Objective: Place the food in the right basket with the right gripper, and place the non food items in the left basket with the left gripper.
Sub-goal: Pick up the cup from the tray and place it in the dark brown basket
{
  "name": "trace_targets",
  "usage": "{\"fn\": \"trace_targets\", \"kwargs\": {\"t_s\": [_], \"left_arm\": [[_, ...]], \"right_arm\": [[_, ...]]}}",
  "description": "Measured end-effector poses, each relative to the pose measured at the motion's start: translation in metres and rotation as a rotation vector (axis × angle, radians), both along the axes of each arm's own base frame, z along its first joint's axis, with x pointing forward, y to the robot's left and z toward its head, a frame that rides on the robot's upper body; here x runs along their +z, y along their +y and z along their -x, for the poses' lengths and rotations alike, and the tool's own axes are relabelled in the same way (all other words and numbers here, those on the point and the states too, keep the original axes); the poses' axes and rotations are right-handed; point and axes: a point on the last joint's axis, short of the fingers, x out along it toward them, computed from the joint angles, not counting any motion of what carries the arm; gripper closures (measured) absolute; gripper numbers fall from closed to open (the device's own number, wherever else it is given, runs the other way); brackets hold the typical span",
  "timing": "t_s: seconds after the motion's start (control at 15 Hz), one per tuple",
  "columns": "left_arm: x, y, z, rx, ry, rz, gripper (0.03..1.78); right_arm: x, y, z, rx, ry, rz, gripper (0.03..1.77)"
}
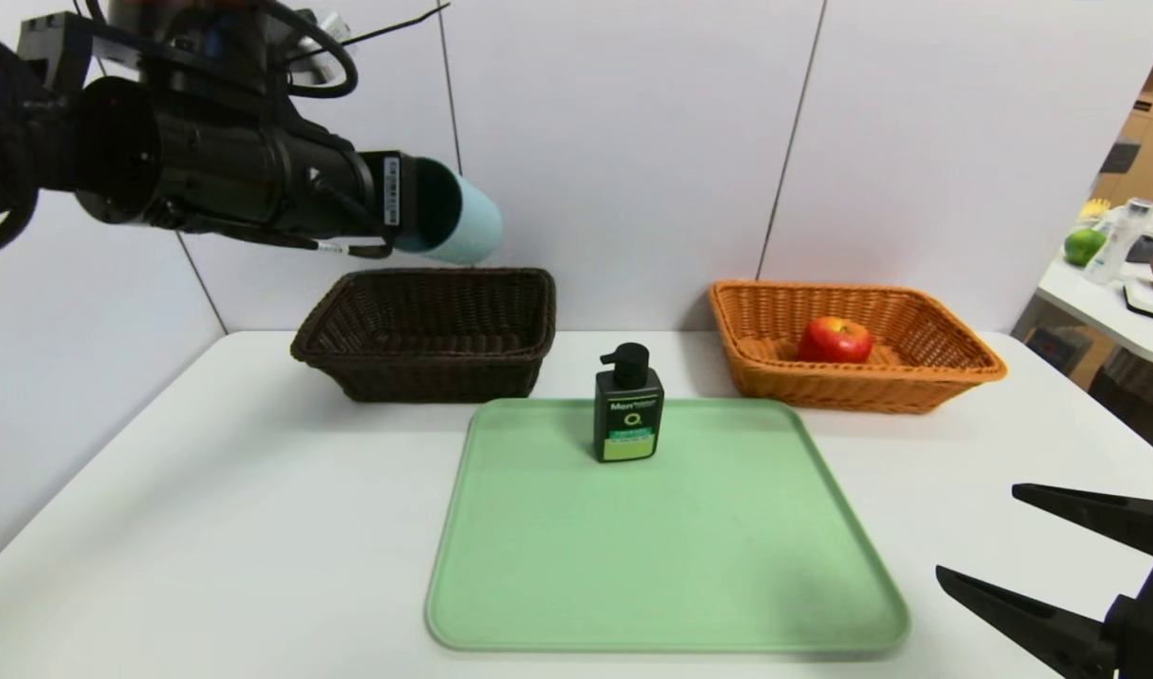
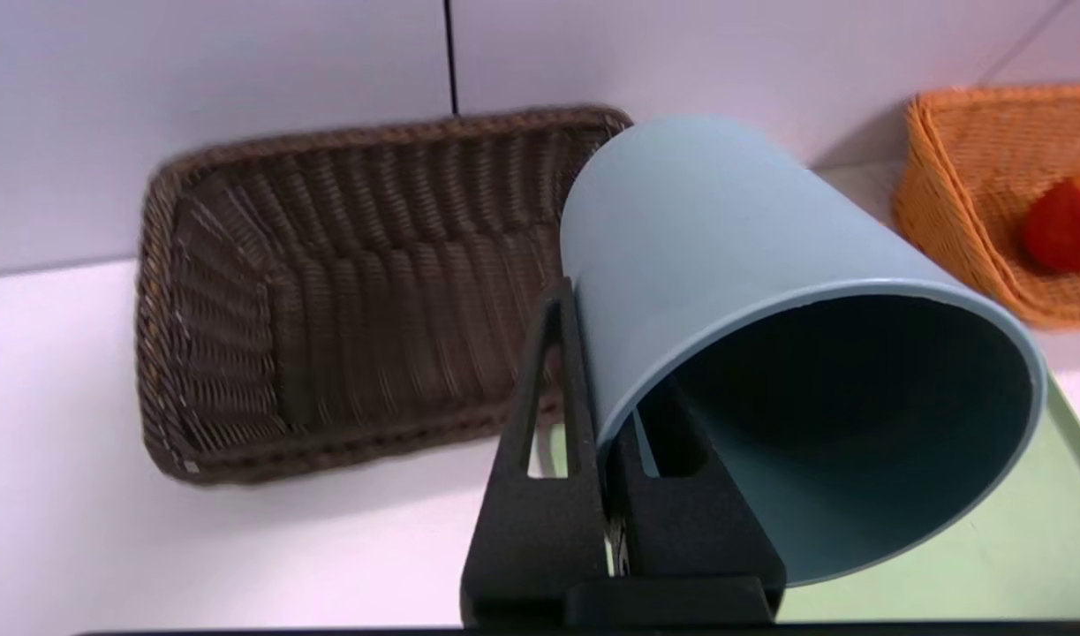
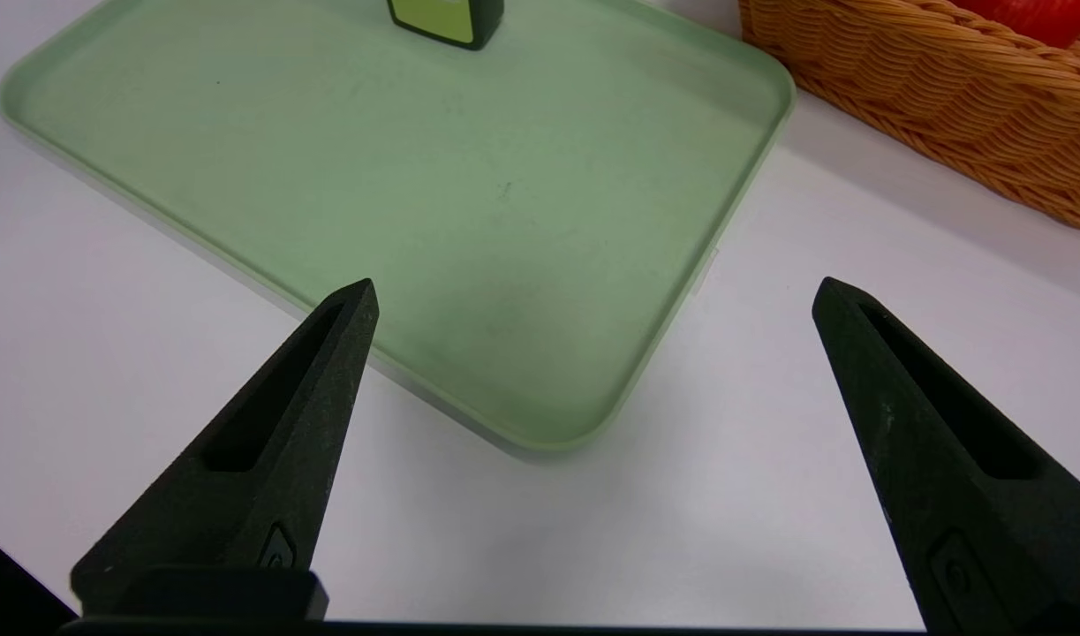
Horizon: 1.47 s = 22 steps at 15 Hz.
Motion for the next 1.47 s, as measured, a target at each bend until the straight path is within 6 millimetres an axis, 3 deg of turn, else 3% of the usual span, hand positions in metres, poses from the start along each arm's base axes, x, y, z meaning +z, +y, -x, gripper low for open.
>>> {"fn": "trace_targets", "kwargs": {"t_s": [0.13, 0.27, 0.4, 0.67, 1.0, 1.47], "left_arm": [[0.008, 0.003, -0.023, 0.032, -0.015, -0.007, 1.71], [0.002, 0.006, -0.052, 0.055, -0.004, -0.060, 1.71], [-0.019, 0.012, -0.080, 0.067, 0.038, -0.143, 1.71], [-0.061, 0.017, -0.110, 0.065, 0.183, -0.175, 1.71], [-0.094, 0.021, -0.132, 0.089, 0.265, -0.187, 1.71], [-0.106, 0.021, -0.135, 0.089, 0.295, -0.198, 1.71]], "right_arm": [[0.000, 0.000, 0.000, 0.000, 0.000, 0.000, 0.10], [0.000, 0.000, 0.001, -0.001, -0.002, -0.001, 0.10], [0.000, -0.001, 0.002, -0.001, -0.005, -0.002, 0.10], [0.000, -0.001, 0.002, 0.000, -0.007, -0.002, 0.10], [0.000, -0.001, 0.002, 0.001, -0.005, -0.001, 0.10], [-0.001, 0.000, 0.001, 0.005, 0.001, 0.000, 0.10]]}}
